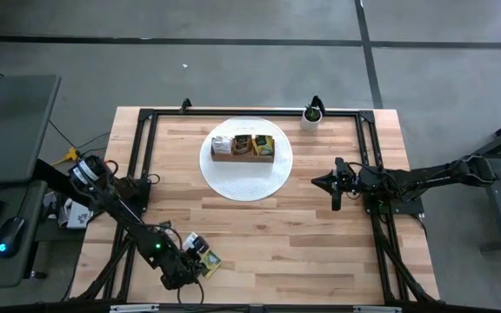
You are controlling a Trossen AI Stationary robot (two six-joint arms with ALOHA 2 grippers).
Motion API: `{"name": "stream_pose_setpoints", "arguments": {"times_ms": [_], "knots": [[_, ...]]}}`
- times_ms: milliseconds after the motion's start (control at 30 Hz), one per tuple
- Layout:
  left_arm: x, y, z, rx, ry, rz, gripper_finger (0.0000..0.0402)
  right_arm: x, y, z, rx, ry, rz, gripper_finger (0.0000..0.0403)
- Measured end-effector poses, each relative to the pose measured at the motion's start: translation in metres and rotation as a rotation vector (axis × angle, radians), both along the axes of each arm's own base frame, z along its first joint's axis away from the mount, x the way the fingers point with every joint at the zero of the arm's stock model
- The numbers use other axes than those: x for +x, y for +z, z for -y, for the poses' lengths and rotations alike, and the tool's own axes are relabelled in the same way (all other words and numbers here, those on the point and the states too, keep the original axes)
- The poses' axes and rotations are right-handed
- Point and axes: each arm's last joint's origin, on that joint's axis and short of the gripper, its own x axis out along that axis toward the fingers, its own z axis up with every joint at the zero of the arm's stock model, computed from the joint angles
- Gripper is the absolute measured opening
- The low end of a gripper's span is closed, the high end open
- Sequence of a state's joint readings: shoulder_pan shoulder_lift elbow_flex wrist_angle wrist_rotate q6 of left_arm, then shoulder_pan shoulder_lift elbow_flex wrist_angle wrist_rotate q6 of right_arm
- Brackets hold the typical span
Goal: Pick & Place Tea
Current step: Put the green tea bag into the right section of the wooden organizer
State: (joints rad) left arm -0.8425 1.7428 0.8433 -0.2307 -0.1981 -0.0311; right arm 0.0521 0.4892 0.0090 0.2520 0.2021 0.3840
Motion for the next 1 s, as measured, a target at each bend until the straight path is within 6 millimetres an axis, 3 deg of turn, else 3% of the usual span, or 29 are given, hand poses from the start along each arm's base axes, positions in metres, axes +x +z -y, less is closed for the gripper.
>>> {"name": "stream_pose_setpoints", "arguments": {"times_ms": [167,433,733,1000], "knots": [[0.004,0.000,-0.003,-0.019,0.018,-0.006,0.0077,0.000,0.000,0.000,0.000,0.000,0.000,0.0012],[0.005,-0.001,-0.002,-0.036,0.046,0.002,0.0006,0.000,0.000,0.000,0.000,0.000,0.000,0.0012],[0.007,0.000,-0.002,-0.041,0.075,0.029,0.0001,0.000,0.000,0.000,0.000,0.000,0.000,0.0012],[0.014,0.016,0.006,-0.010,0.069,0.007,0.0000,0.000,0.000,0.000,0.000,0.000,0.000,0.0012]]}}
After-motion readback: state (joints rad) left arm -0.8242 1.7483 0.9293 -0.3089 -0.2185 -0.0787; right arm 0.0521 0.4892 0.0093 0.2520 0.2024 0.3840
